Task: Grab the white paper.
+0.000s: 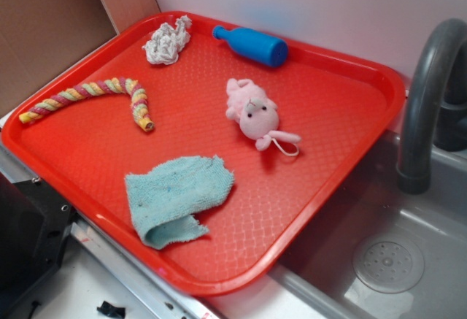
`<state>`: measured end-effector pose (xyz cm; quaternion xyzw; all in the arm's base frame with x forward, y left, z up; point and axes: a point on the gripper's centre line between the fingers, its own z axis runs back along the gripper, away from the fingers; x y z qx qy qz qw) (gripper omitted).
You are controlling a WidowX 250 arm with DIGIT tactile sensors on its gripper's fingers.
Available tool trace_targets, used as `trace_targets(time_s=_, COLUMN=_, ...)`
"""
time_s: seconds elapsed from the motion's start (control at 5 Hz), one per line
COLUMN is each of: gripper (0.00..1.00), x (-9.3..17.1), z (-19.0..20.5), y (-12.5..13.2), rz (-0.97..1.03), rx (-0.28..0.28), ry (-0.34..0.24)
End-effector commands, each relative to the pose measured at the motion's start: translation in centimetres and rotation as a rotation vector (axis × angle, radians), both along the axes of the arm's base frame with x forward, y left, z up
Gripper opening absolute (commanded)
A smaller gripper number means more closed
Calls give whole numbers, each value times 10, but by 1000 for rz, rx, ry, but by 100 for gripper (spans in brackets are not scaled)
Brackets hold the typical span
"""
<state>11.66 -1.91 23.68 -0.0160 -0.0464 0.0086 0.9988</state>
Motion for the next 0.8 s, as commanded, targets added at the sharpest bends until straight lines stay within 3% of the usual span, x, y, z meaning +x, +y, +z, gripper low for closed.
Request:
trace_targets(time_s=0.0, gripper=100, x=0, z=0, y=0, rz=0, rx=0, ry=0)
trace_targets(time_s=0.4, gripper=100, x=33, z=-24, y=26, rz=368, rx=150, ry=-119)
trace_targets(time_s=0.6, gripper=100, x=55, z=-40, y=51, rz=630, rx=169, ry=-285)
